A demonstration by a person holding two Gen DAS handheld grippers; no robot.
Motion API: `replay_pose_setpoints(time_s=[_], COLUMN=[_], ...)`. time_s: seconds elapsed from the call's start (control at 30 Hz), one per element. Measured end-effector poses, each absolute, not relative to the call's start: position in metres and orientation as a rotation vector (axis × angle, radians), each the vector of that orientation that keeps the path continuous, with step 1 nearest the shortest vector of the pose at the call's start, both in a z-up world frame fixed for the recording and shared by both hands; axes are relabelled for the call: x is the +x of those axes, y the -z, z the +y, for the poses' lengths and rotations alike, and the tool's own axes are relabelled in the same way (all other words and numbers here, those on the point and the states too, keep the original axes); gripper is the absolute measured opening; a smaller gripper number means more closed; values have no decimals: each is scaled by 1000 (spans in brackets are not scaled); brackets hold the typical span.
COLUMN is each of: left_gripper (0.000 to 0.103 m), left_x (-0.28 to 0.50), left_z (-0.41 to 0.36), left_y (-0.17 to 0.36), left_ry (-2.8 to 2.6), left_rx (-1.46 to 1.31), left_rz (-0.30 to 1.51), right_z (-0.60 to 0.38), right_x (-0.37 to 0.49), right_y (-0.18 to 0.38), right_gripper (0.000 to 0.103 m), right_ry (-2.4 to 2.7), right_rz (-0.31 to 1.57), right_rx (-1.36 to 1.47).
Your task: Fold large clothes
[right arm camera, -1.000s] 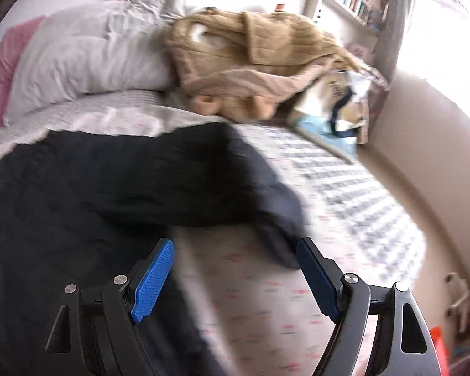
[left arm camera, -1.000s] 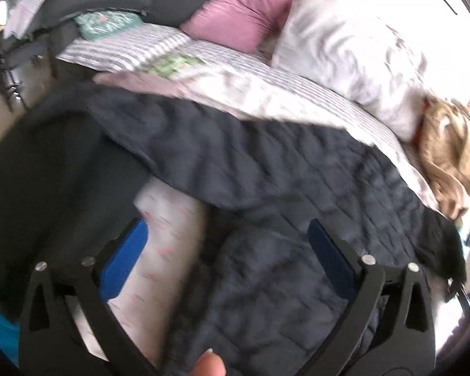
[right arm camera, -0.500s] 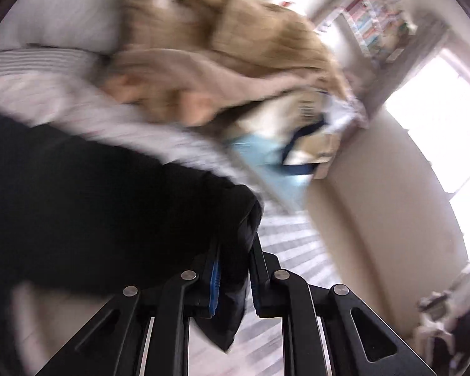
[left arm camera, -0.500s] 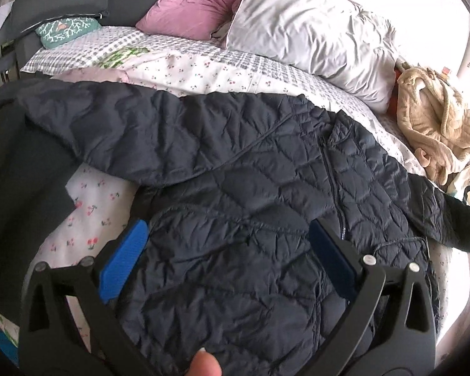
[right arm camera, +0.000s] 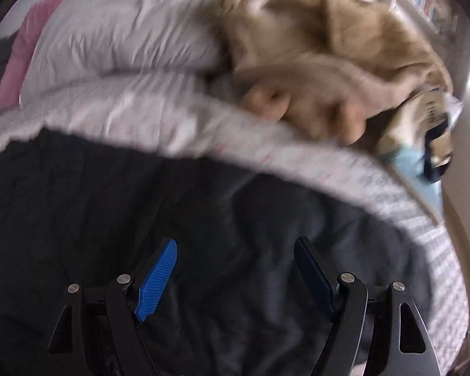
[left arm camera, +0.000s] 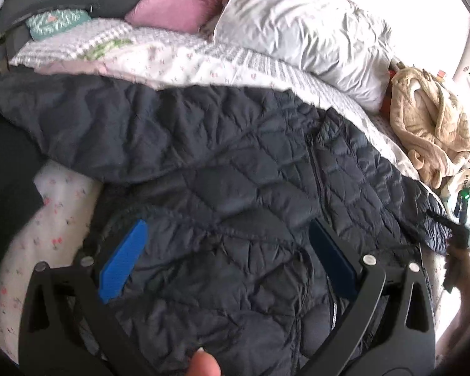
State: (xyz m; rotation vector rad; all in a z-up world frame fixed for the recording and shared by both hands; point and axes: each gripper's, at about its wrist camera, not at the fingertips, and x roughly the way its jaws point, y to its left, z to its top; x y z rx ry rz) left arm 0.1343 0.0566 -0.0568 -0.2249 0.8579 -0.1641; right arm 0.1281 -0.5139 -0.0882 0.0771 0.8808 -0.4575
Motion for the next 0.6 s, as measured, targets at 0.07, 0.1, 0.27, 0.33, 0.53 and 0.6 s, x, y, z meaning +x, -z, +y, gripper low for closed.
replay_pose_setpoints(time_s=[0.07,0.1,0.27,0.33,0.53,0.6], left_gripper=[102,102,102,102,102,102], left_x=[134,133,129,128,117,113], left_z=[62,68,91,105,151,167], left_y=[59,60,64,66,84,95], left_ry=[167,165,94,76,56,49], left_rx=[-245,-250,-202,-184,-156,-181], left_rz=[870,875,903,932,1042,1073], right_z=[-542,-561,-621,-604,-506,-475], right_x=[106,91,14,-9,-21,-19], right_y=[101,102,90,78,74,84], right_gripper=[79,81,85,85,85,84], right_ry=[505,526,846,733,240,165], right_rz=[874,856,904,871,914,980], right_rx=[139,196,330,383,518,535])
